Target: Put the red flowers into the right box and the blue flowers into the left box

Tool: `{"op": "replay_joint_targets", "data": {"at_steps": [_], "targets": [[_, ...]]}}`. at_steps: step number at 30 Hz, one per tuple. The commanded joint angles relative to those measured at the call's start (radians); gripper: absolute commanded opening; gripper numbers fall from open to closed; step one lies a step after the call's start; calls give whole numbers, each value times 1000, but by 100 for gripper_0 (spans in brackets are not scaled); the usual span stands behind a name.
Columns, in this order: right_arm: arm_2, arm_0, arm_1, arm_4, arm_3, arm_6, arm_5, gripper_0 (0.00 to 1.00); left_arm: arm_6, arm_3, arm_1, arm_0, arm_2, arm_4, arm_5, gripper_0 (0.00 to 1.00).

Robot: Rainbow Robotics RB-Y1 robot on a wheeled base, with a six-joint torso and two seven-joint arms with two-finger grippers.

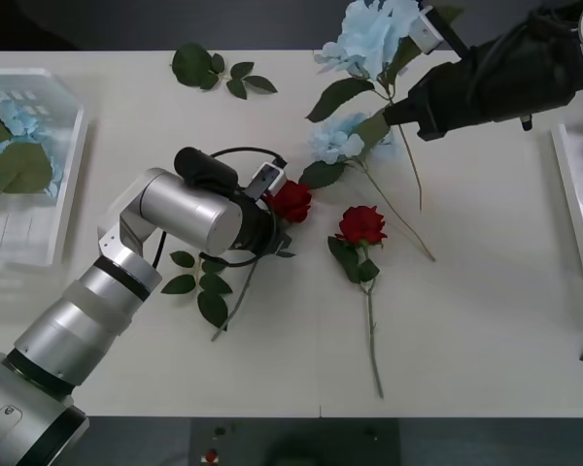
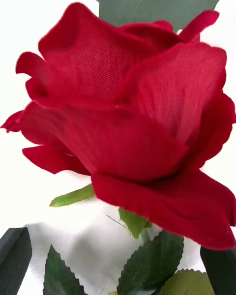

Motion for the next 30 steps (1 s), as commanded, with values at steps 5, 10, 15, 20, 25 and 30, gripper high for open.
{"op": "replay_joint_targets", "data": {"at_steps": [5,10,15,20,25,30], "targets": [[-100,51,87,-39,7,165,0,0,-28,-203,83,5,96,134,101,100],[-107,71,132,-194,79,218,9,0,-114,-375,186,65,196,289,258,100],[-107,71,159,-302,134,218,20,0,-241,-448,242,132,336,496,350,100],[-107,71,173,-361,136,210,4,0,-430,-419,271,212,480,787,355,100],[-107,71,188,-436,136,211,-14,0,-576,-347,262,249,503,1019,289,100],[-107,69,211,-454,136,222,-14,0,-745,-260,189,254,472,1143,184,100]]}}
